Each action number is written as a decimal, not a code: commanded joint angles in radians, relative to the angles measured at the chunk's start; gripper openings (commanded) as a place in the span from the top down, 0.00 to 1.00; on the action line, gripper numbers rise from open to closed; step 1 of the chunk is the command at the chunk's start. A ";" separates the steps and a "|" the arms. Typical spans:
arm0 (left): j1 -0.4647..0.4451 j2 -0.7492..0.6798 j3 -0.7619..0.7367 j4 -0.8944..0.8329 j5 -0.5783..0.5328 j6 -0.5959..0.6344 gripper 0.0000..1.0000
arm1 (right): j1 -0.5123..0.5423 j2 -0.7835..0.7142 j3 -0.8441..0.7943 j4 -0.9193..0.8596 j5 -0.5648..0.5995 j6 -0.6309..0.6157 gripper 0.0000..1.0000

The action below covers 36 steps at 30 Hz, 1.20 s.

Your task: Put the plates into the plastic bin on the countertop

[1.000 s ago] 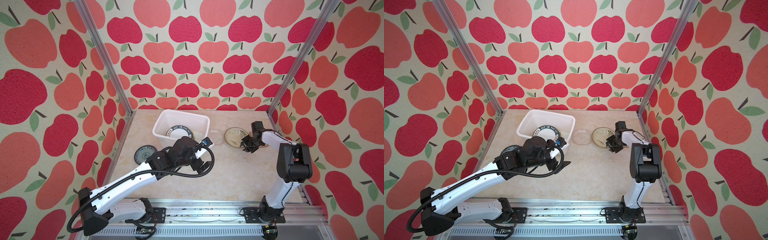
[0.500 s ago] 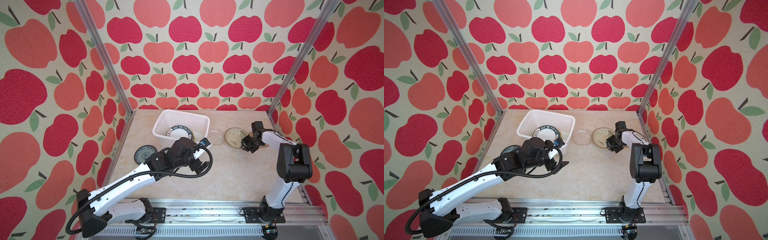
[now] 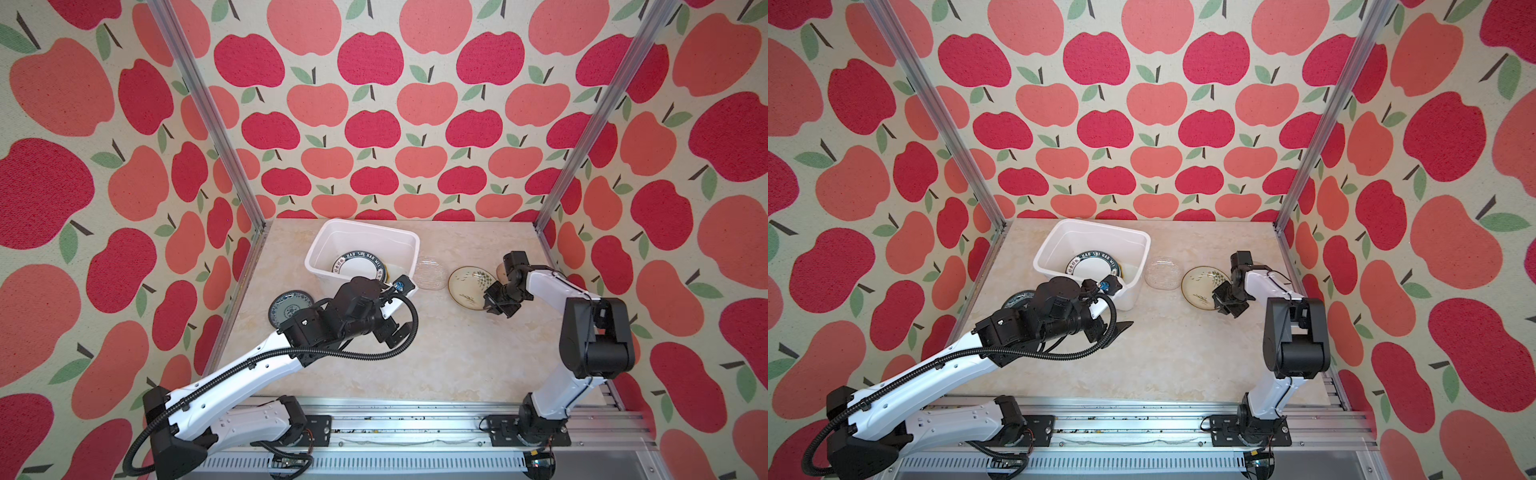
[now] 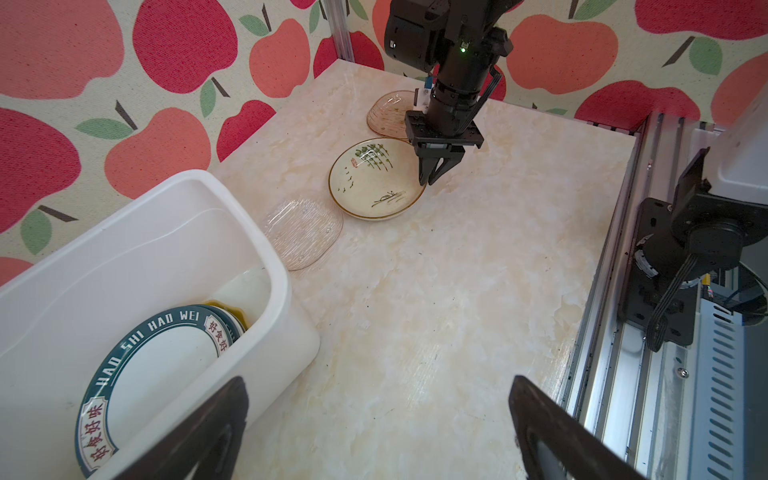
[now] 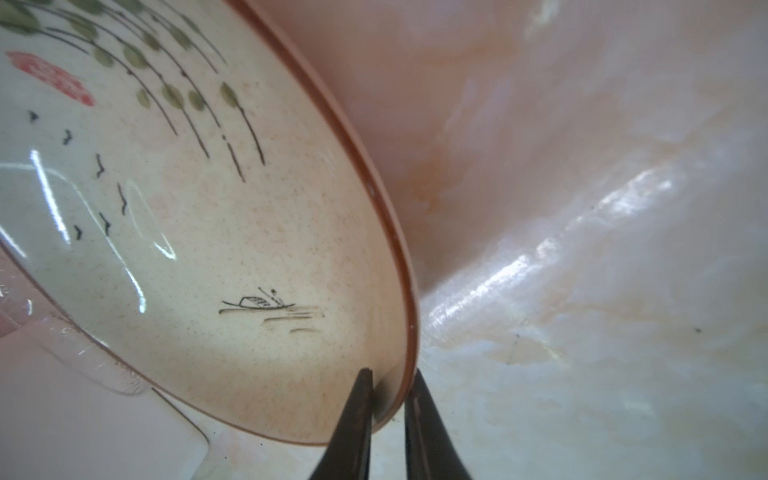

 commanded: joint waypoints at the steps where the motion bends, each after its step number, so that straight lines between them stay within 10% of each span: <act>1: 0.006 -0.021 0.009 -0.001 -0.021 0.015 0.01 | 0.042 -0.039 -0.015 -0.119 -0.015 -0.102 0.83; 22: 0.006 -0.214 -0.032 -0.073 -0.131 -0.137 0.01 | 0.330 -0.108 -0.056 -0.142 -0.142 -0.100 0.83; 36: 0.006 -0.204 -0.008 -0.109 -0.140 -0.153 0.01 | 0.324 -0.196 -0.021 -0.192 -0.077 -0.188 0.54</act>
